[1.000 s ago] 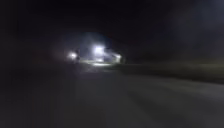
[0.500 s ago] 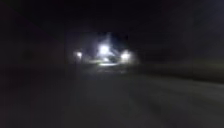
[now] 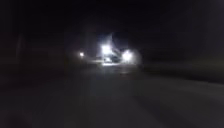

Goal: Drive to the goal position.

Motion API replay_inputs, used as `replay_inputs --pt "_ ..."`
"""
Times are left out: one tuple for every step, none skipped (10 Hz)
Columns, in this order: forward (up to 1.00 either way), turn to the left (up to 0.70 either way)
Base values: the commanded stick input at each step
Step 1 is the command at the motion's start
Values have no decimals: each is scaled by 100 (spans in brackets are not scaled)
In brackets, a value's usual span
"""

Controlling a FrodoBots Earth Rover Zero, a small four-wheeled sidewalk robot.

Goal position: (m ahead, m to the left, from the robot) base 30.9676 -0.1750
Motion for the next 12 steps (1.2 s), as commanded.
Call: replay_inputs --pt "70 0" --pt "70 0" --pt "70 0" --pt "70 0" --pt "70 0" --pt "70 0" --pt "70 0" --pt "70 0" --pt "70 0" --pt "70 0" --pt "70 0" --pt "70 0"
